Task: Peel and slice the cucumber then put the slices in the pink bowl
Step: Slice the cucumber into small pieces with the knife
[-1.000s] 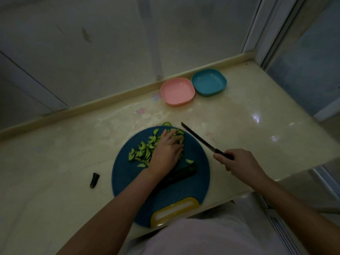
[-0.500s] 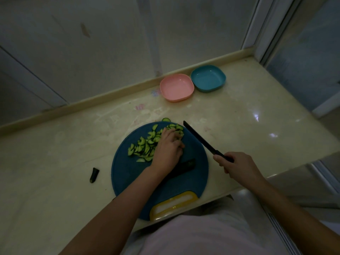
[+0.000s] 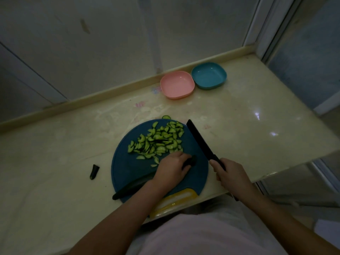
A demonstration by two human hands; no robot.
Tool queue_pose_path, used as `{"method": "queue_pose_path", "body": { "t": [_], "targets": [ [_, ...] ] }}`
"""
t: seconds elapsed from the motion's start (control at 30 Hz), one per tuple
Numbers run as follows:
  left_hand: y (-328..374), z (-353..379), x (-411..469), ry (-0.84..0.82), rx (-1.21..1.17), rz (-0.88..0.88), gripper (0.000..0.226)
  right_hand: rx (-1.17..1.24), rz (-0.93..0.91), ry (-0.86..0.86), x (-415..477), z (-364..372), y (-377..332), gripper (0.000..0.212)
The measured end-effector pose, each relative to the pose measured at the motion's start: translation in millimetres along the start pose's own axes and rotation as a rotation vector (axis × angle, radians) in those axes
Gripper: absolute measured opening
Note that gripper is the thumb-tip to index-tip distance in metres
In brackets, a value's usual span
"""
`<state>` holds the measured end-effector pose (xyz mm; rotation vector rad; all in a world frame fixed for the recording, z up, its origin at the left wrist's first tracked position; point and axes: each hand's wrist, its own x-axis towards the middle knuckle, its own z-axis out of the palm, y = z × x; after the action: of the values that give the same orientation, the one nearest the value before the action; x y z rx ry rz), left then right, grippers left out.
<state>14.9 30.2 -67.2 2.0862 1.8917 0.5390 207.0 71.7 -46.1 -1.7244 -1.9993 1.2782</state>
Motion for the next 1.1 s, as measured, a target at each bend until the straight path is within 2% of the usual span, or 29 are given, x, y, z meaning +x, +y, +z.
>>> {"method": "queue_pose_path", "body": {
  "t": [0.23, 0.4, 0.5, 0.67, 1.1],
  "targets": [
    [16, 17, 21, 0.101, 0.0, -0.075, 0.027, -0.089, 0.051, 0.024, -5, 18, -4, 0.036],
    [10, 32, 24, 0.159, 0.029, -0.006, 0.03, -0.083, 0.056, 0.02, -10, 24, -11, 0.036],
    [7, 37, 22, 0.163, 0.029, -0.025, 0.04, -0.072, 0.07, 0.014, -10, 23, -14, 0.037],
    [8, 38, 22, 0.166, 0.006, -0.036, 0.036, -0.037, 0.093, 0.011, -12, 24, -15, 0.038],
    [4, 42, 20, 0.163, 0.0, 0.026, 0.047, 0.053, 0.095, 0.072, -26, 29, -17, 0.039]
  ]
}}
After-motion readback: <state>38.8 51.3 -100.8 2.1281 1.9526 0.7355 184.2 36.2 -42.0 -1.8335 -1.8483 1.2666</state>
